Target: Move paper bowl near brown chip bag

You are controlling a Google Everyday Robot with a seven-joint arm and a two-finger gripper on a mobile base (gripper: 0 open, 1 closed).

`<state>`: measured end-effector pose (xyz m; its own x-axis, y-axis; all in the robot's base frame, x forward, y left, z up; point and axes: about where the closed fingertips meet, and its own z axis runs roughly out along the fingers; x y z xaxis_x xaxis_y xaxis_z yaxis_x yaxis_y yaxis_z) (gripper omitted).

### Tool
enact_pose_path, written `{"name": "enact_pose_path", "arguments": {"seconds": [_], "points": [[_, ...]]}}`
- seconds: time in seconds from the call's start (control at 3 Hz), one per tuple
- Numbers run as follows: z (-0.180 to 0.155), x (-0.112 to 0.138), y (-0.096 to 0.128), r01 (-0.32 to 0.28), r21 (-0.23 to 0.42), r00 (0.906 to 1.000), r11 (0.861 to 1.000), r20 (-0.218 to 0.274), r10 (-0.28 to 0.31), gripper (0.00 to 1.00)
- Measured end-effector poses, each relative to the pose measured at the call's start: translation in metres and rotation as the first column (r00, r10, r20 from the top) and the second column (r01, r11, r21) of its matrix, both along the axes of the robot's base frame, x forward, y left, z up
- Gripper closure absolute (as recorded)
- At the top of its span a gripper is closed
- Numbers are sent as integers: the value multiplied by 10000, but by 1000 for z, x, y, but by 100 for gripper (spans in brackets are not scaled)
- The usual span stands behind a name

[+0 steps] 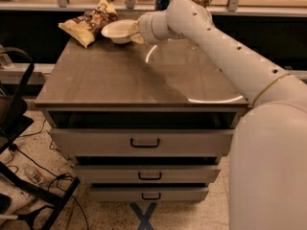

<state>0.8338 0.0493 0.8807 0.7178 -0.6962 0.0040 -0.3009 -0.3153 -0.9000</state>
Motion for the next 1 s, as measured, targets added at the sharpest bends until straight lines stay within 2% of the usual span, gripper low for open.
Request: {"name": "enact_pose_path", "arguments": {"seconds": [1.0], "points": [[-5, -1, 7, -119, -6, 9999, 9999, -79, 119, 28]]}}
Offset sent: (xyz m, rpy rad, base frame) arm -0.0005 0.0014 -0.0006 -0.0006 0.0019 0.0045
